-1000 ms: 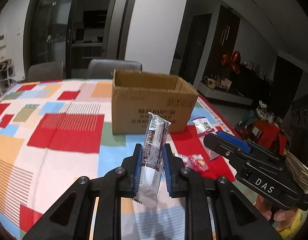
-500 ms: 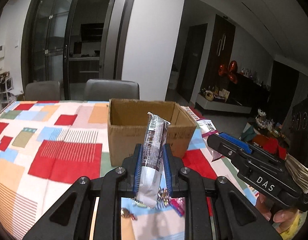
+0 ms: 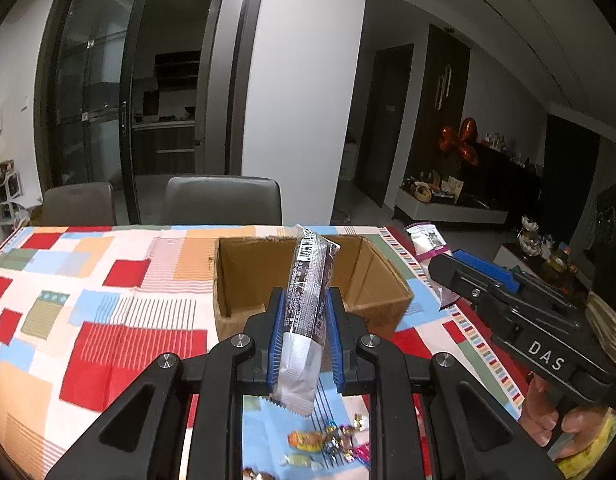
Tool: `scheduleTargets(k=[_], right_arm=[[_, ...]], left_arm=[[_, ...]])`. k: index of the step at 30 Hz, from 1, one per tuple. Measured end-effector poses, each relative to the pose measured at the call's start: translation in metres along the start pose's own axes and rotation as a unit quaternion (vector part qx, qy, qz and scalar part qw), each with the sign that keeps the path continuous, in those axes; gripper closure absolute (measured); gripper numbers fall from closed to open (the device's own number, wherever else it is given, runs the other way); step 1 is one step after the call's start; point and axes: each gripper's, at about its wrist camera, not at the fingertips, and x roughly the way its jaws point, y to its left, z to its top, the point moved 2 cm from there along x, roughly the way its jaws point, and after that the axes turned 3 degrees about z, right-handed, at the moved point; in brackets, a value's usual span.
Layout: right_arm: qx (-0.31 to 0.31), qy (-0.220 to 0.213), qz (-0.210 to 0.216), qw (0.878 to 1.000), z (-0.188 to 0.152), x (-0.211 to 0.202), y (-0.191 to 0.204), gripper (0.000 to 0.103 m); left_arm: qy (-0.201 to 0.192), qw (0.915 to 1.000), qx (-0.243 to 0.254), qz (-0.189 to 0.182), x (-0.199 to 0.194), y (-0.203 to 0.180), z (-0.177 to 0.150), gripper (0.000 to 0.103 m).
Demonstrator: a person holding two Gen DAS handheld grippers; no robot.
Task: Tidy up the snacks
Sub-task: 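Lift both snacks over the box and open both tools to drop them inside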
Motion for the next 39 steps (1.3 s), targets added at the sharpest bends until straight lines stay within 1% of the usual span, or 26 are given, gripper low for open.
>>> scheduleTargets(k=[5, 10, 12, 17, 22, 23, 24, 25, 26, 27, 31, 34, 39], right_arm=[[-0.005, 0.016, 0.001, 1.0, 0.016, 0.024, -0.007, 0.069], [0.0, 0.046, 0.004, 0.999, 0.024, 0.05, -0.018, 0.069], [0.006, 0.061, 0.006, 0.998, 0.026, 0.063, -0.024, 0.069], [0.01, 0.08, 0.001, 0.997, 0.027, 0.085, -0.033, 0.069], [0.012, 0.097, -0.008, 0.995, 0.026, 0.103, -0.04, 0.069], [0.013, 0.099, -0.013, 0.995, 0.025, 0.106, -0.041, 0.069], [0.013, 0.101, -0.017, 0.995, 0.026, 0.108, -0.04, 0.068], [0.015, 0.106, -0.023, 0.994, 0.026, 0.11, -0.04, 0.064], [0.017, 0.108, -0.027, 0.994, 0.025, 0.111, -0.041, 0.052], [0.02, 0.109, -0.036, 0.993, 0.024, 0.111, -0.043, 0.049], [0.014, 0.105, -0.041, 0.994, 0.02, 0.102, -0.042, 0.049], [0.006, 0.098, -0.036, 0.995, 0.016, 0.089, -0.036, 0.049], [0.002, 0.089, -0.018, 0.996, 0.01, 0.069, -0.024, 0.048]], left_arm=[[0.009, 1.0, 0.002, -0.003, 0.022, 0.004, 0.018, 0.082], [0.023, 0.9996, -0.004, -0.013, 0.046, 0.008, 0.032, 0.082], [0.029, 0.9993, -0.007, -0.023, 0.058, 0.011, 0.035, 0.082], [0.038, 0.999, -0.003, -0.023, 0.078, 0.014, 0.04, 0.082], [0.056, 0.9981, -0.003, -0.025, 0.101, 0.016, 0.042, 0.082], [0.057, 0.9982, -0.002, -0.021, 0.104, 0.016, 0.043, 0.078], [0.056, 0.9983, 0.0, -0.014, 0.106, 0.017, 0.044, 0.065], [0.053, 0.9985, 0.001, -0.011, 0.106, 0.017, 0.045, 0.059], [0.05, 0.9987, 0.001, -0.006, 0.105, 0.018, 0.044, 0.052], [0.048, 0.9988, 0.001, -0.001, 0.103, 0.018, 0.044, 0.051], [0.046, 0.9987, 0.01, 0.022, 0.091, 0.017, 0.036, 0.05], [0.039, 0.9982, 0.025, 0.037, 0.078, 0.013, 0.03, 0.05], [0.023, 0.9981, 0.028, 0.05, 0.05, 0.008, 0.019, 0.047]])
